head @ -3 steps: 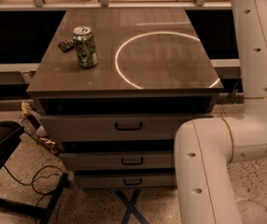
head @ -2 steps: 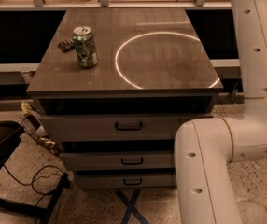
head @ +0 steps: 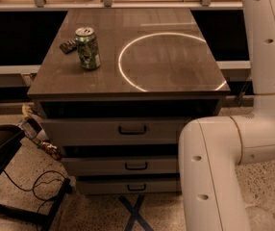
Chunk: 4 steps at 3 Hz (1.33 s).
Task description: Move paper bowl near green can
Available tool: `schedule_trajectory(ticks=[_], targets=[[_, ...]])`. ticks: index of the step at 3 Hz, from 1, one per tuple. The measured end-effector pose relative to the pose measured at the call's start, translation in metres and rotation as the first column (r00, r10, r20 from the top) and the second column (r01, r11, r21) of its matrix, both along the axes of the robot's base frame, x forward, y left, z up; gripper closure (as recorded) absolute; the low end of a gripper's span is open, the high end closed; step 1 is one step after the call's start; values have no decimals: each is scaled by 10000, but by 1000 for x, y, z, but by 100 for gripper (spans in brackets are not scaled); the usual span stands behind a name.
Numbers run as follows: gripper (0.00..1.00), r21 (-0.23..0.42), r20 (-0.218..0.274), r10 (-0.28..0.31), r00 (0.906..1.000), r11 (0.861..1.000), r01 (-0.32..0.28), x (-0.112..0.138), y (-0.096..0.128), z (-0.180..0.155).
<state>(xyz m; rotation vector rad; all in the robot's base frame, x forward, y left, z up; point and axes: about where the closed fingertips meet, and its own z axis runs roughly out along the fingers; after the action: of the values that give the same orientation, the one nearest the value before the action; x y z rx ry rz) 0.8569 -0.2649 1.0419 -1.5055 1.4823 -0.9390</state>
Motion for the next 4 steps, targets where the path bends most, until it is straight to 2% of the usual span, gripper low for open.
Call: schedule_trajectory(ticks=[2, 3, 4], targets=[[100, -288, -699, 25, 9976, 9996, -45, -20, 13, 17], [100, -785, -1039, -134, 9945, 9969, 52, -30, 12, 26], [100, -1377, -1166, -365, 9925, 9903, 202, -41, 8, 40]])
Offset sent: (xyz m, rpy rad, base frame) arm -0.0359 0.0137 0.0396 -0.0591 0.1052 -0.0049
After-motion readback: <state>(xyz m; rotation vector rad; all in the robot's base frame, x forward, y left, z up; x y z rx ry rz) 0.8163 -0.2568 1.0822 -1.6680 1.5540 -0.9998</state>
